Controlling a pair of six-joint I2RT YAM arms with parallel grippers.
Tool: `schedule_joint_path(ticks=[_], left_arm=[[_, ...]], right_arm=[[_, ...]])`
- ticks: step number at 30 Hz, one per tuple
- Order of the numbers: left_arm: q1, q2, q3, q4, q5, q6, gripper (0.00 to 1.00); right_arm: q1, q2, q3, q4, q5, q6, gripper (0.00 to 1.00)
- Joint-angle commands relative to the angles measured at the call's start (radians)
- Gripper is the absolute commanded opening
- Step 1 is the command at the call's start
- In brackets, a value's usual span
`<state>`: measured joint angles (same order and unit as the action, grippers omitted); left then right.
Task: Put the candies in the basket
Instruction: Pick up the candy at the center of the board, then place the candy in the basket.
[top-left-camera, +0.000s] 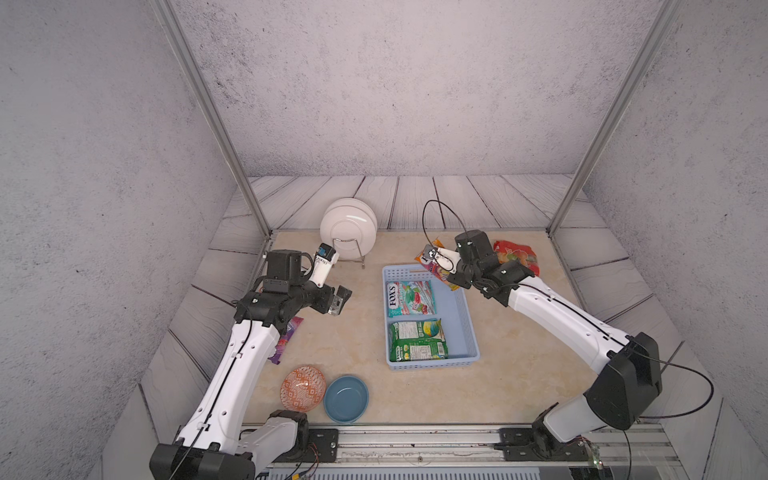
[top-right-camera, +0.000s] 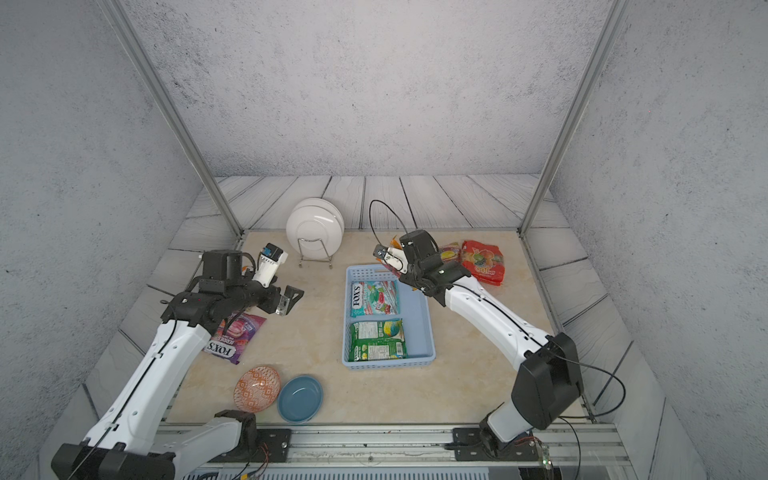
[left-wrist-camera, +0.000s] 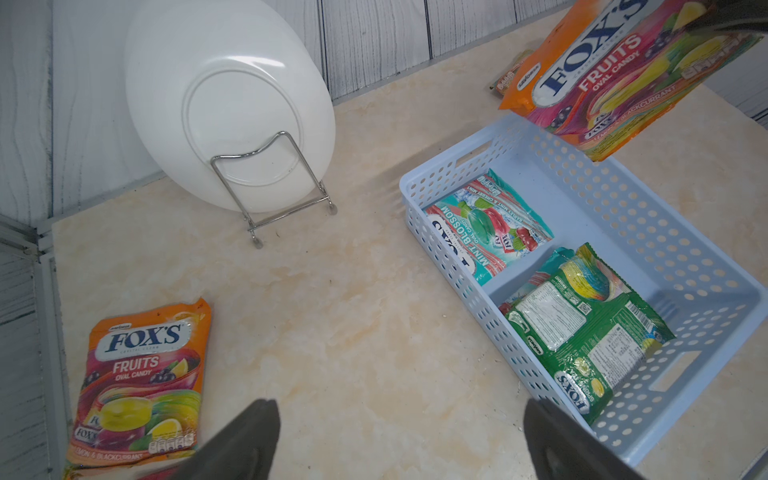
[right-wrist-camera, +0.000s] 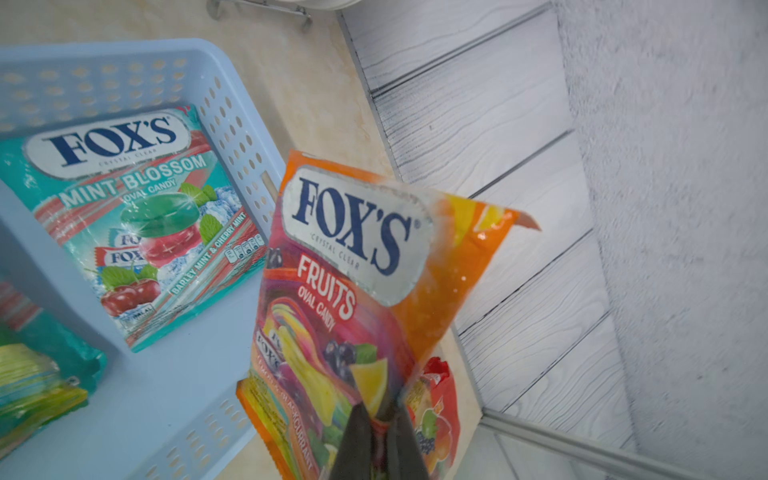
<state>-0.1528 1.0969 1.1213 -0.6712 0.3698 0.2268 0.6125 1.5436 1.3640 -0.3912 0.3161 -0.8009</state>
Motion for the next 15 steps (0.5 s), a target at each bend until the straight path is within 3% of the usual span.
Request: schedule_joint_path(ticks=[1, 10, 15], left_arm=[[0.004, -0.032, 0.013, -0.012, -0.003, 0.001, 0.98], [0.003, -0.035, 0.009, -0.012, -0.016, 0.007, 0.99], [0.001, -0.038, 0.006, -0.01, -0.014, 0.008, 0.98]], right_arm=[[0.009, 0.047, 0.021, 0.17, 0.075, -0.154, 0.0], [0.091, 0.152, -0.002, 0.349, 0.062, -0.406, 0.0], [0.116, 0.22, 0.014, 0.371, 0.042, -0.451, 0.0]])
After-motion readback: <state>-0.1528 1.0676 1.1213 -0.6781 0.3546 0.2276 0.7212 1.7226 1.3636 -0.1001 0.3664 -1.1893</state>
